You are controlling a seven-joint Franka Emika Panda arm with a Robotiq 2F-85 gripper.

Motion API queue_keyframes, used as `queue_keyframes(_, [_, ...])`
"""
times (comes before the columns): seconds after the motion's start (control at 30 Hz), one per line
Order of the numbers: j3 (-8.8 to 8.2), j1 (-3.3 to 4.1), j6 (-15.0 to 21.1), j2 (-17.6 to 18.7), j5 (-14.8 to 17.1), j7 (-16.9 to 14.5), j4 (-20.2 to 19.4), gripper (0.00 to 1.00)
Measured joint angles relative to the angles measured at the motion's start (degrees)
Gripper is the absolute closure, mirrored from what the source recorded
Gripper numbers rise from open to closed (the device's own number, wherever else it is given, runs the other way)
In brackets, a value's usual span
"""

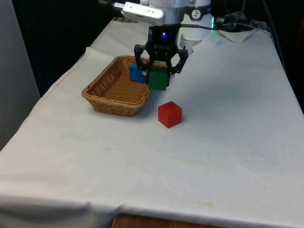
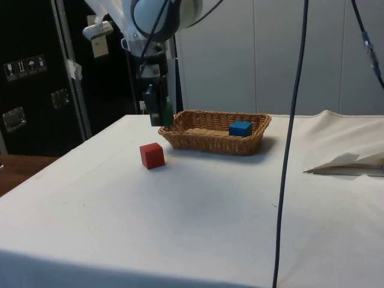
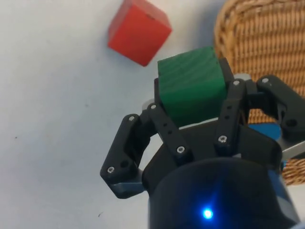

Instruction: Pick up exactly two blocks and place them into the basket.

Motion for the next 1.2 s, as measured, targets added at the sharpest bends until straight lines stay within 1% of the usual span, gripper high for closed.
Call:
queue_keyframes(0.07, [-0.80,-0.17,0.00,0.00,0.06,-0.80,-0.11,1.00])
queue_keyframes(0.2, [-1.55,-0.34,0.00,0.00,0.23,-1.72,-0.17,1.00])
queue_keyframes(0.33, [-2.64,-0.69,0.00,0.17,0.57,-3.09,-0.23,1.00])
queue_keyframes(0.37, [-3.15,-0.92,0.00,0.29,0.97,-3.90,-0.17,1.00])
queue_keyframes(0.47, [-3.44,-0.97,0.00,0.40,1.20,-4.41,-0.17,1.00])
queue_keyframes(0.53, [-3.95,-1.20,0.00,0.57,1.55,-5.27,-0.17,1.00])
queue_keyframes(0.57, [-4.47,-1.38,0.00,0.74,1.95,-6.13,-0.17,1.00])
queue_keyframes(0.67, [-5.10,-1.66,0.00,1.15,2.81,-7.51,-0.17,1.00])
queue_keyframes(0.7, [-5.10,-1.66,0.00,1.15,2.81,-7.51,-0.17,1.00])
queue_keyframes(0.83, [-5.90,-2.01,0.17,2.12,4.64,-9.57,-0.29,1.00])
queue_keyframes(0.87, [-6.13,-2.12,0.63,2.69,5.79,-10.60,-0.46,1.00])
queue_keyframes(0.9, [-6.25,-2.12,0.92,2.98,6.36,-11.00,-0.63,1.00])
queue_keyframes(0.97, [-6.36,-2.18,1.66,3.44,7.39,-11.86,-1.20,1.00])
queue_keyframes(1.0, [-6.36,-2.18,1.66,3.44,7.39,-11.86,-1.20,1.00])
queue_keyframes(1.2, [-6.47,-2.35,4.47,5.04,10.31,-14.04,-2.92,1.00])
